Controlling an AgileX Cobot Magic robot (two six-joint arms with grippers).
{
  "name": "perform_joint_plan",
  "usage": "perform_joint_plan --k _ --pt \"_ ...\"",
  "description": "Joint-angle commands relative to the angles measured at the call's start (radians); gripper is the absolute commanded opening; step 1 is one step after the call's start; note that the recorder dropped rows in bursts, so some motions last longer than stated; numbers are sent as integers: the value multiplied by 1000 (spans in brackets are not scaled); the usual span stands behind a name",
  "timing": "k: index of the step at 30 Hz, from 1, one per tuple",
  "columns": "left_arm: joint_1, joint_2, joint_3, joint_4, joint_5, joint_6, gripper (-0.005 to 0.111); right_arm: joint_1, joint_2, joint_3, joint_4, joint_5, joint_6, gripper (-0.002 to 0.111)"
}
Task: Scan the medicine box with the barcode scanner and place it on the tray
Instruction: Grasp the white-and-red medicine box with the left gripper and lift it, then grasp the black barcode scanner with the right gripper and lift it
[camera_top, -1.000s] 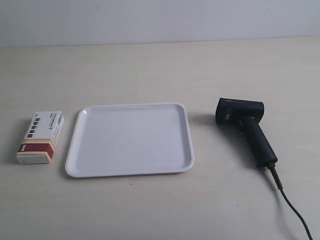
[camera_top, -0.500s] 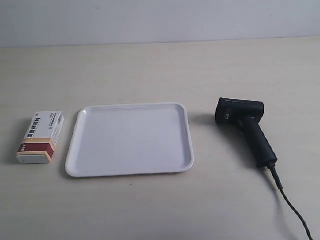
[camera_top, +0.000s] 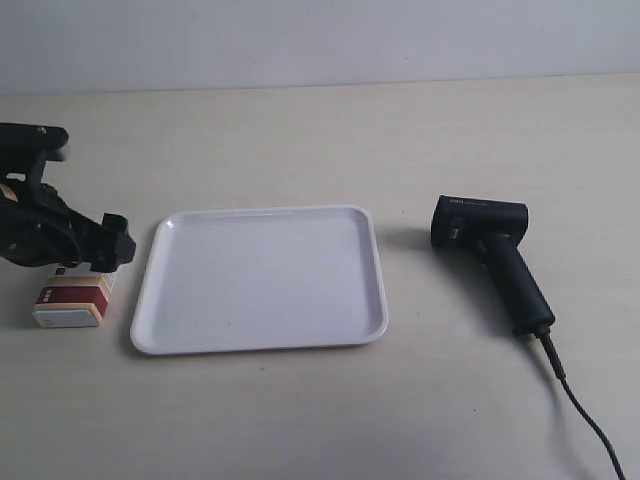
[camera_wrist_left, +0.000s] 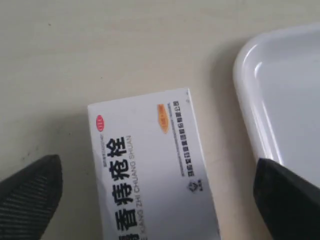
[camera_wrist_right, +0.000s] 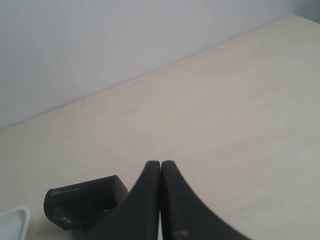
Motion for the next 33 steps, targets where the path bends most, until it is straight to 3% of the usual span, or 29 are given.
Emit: perform_joint_plan --k 1,4,6,9,14,18,21,23,25,29,31,33 --pt "-7 56 -7 -2 -49 19 103 -6 3 -6 -13 -23 -7 0" --pt "-7 77 -7 -2 -59 29 102 -6 3 -6 -13 -23 -7 0" --pt "-7 80 -7 -2 -62 29 94 -6 3 -6 -13 -23 -7 0" --pt "-7 80 -7 2 -62 31 67 -6 3 -6 -13 -23 -7 0" --pt "-7 72 -11 2 -66 31 -1 -6 3 -6 -19 -22 -7 0" --pt "-11 6 -82 7 46 125 0 -6 28 -33 -73 -5 -4 0" --pt "-46 -48 -178 3 162 310 0 11 110 -106 -101 107 23 0" --pt "-94 -65 -229 -45 210 493 0 65 209 -155 -101 143 23 0" --pt "-158 -64 -263 -199 232 779 0 138 316 -191 -101 120 18 2" --pt "-249 -40 -323 -634 463 1506 0 283 576 -268 -140 51 16 23" --pt "-256 -27 -333 -777 540 1725 0 297 689 -317 -145 54 16 38" --pt "-256 -21 -333 -836 547 1809 0 297 789 -360 -145 60 16 53"
